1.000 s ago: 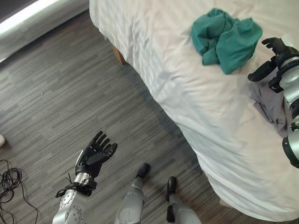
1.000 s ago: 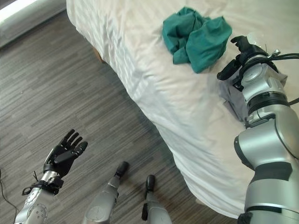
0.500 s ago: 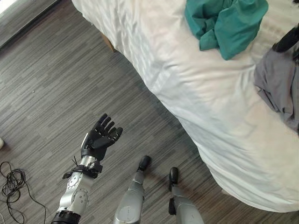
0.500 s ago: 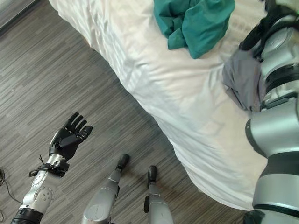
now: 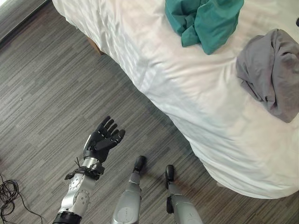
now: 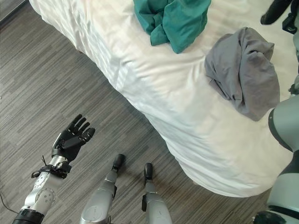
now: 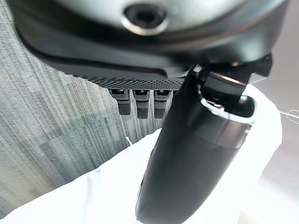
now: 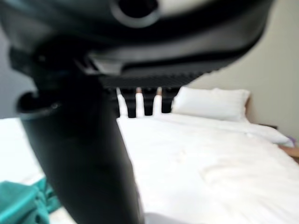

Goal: Pick up bed clothes into laundry basket.

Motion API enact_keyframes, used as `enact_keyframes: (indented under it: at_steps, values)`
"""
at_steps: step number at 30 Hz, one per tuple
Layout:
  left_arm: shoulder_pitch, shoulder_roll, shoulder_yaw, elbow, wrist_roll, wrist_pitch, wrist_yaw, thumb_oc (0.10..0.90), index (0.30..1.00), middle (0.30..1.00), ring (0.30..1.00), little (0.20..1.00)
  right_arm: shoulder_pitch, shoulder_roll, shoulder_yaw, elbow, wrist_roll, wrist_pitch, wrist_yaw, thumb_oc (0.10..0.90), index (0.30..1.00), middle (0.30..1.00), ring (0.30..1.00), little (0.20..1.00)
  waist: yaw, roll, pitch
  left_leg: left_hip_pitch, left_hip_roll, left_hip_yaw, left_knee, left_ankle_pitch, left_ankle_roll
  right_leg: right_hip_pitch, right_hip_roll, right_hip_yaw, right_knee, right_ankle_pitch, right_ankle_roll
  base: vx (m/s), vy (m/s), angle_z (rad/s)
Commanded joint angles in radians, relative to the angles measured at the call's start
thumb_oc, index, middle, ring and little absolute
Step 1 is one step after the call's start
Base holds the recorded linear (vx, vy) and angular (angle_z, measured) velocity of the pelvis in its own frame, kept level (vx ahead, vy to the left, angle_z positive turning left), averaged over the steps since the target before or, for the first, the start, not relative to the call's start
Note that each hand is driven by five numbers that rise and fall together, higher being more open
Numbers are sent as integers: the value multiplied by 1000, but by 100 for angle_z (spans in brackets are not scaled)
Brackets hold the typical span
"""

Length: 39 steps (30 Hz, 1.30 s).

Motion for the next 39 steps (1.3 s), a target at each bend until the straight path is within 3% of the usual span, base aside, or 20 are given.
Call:
enact_keyframes:
  at_steps: [1,14,23,30,31,33,34,38,39]
  values:
    - [52,50,64,-117,-3,-55,-49,800,900,900,900,900,-152,-91,133,80,-65,28,-39,800,900,900,900,900,-20,-76,-82,35,-64,26,-31,-19,31,-43,-1,-8,32,-7,30,-2,7,-11]
    - [28,39,59,-104,6,-65,-27,800,900,900,900,900,-81,-102,66,37,-23,19,-45,800,900,900,900,900,-29,-72,-77,41,-66,46,-31,-23,36,-46,-4,-3,38,-7,31,-6,9,-7]
    - [7,13,48,-84,5,-65,-10,800,900,900,900,900,115,-46,-103,22,12,17,-39,800,900,900,900,900,-24,-50,-61,41,-70,41,-31,-17,38,-43,-6,-10,39,-8,27,-3,0,0]
    - [-10,-17,22,-67,18,-63,1,800,900,900,900,900,375,-8,-302,17,19,16,-43,800,900,900,900,900,-16,-23,-50,39,-75,36,-31,-13,42,-43,-10,-12,39,-6,27,0,0,0]
    - [-21,-36,17,-63,24,-61,2,800,900,900,900,900,551,29,-426,7,27,13,-48,800,900,900,900,900,-16,-5,-45,36,-77,32,-31,-12,43,-40,-14,-15,37,-7,27,0,0,0]
    - [-21,-33,16,-63,24,-61,2,800,900,900,900,900,558,28,-432,4,27,14,-49,800,900,900,900,900,-14,-7,-46,36,-78,32,-31,-12,43,-40,-15,-15,37,-7,27,-8,6,3]
    - [-29,-50,18,-53,28,-62,3,800,900,900,900,900,668,55,-505,9,38,10,-49,800,900,900,900,900,-16,10,-41,34,-80,29,-31,-11,45,-41,-17,-18,35,-7,28,0,0,0]
    - [-40,-58,35,-42,32,-72,7,800,900,900,900,900,904,123,-645,-40,56,-10,-54,800,900,900,900,900,-19,23,-38,26,-83,28,-31,-9,46,-44,-20,-16,27,-3,29,-7,5,2]
    - [-42,-65,38,-38,30,-76,7,800,900,900,900,900,963,143,-668,-62,63,-17,-52,693,740,740,740,740,-20,25,-37,24,-82,29,-31,-9,46,-45,-21,-16,25,-3,29,0,0,0]
